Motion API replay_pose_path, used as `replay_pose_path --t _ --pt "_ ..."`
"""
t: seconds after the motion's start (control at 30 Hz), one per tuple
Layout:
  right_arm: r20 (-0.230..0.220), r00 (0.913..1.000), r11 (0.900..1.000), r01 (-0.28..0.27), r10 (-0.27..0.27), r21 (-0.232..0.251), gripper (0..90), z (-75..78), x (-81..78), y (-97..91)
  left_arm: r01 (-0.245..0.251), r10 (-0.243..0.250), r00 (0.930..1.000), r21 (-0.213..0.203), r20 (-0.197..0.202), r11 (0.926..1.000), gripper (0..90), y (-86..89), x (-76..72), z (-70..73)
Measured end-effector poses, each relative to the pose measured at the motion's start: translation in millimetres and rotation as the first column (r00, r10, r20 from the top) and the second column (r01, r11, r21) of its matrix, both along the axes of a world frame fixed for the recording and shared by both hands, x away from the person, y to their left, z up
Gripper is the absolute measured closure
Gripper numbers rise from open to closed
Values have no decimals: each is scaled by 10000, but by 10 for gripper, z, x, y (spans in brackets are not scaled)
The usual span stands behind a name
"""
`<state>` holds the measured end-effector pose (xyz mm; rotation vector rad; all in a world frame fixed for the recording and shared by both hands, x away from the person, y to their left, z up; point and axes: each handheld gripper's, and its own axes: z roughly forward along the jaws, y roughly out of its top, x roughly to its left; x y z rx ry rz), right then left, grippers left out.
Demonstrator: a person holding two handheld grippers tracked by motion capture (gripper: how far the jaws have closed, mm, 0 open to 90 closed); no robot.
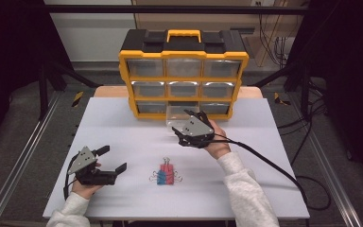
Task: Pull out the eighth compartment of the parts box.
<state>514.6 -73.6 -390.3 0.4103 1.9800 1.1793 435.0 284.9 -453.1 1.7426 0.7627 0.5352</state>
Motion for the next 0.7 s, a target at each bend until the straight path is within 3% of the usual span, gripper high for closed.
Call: replay_pose_path --t 0.1,0.3,0.33,0.4,0.43,0.47,0.5,0.63,0.7 --pt "-631 9976 9961 322 -270 822 150 48 -40 -39 2 -2 10000 2 4 10000 28 0 0 0" --pt "-1331 9900 9876 657 -466 1425 73 86 -109 -120 -1 1 10000 36 0 10000 28 0 0 -1" --pt "-1606 9865 9833 592 -312 1723 75 98 -138 -167 -5 5 10000 -4 -6 10000 28 -1 1 -2" --pt "-1611 9864 9795 641 -331 1911 72 103 -158 -193 -10 10 10000 -3 -3 10000 28 -1 1 -2" --pt "-1595 9866 9718 693 -334 2254 72 118 -206 -250 -4 4 10000 -18 -8 10000 28 0 2 -1" --pt "-1595 9866 9718 693 -334 2254 72 118 -206 -250 -4 4 10000 -18 -8 10000 28 0 2 -1" --pt "-1719 9846 9611 769 -313 2653 70 140 -253 -315 8 -8 10000 -9 -8 10000 28 2 3 0" --pt "-2028 9791 9336 871 -159 3475 72 162 -361 -463 14 -14 10000 -30 4 10000 28 1 3 2" --pt "-2018 9791 9303 958 -240 3540 67 153 -422 -527 19 -19 10000 -87 -11 10000 28 1 6 2"
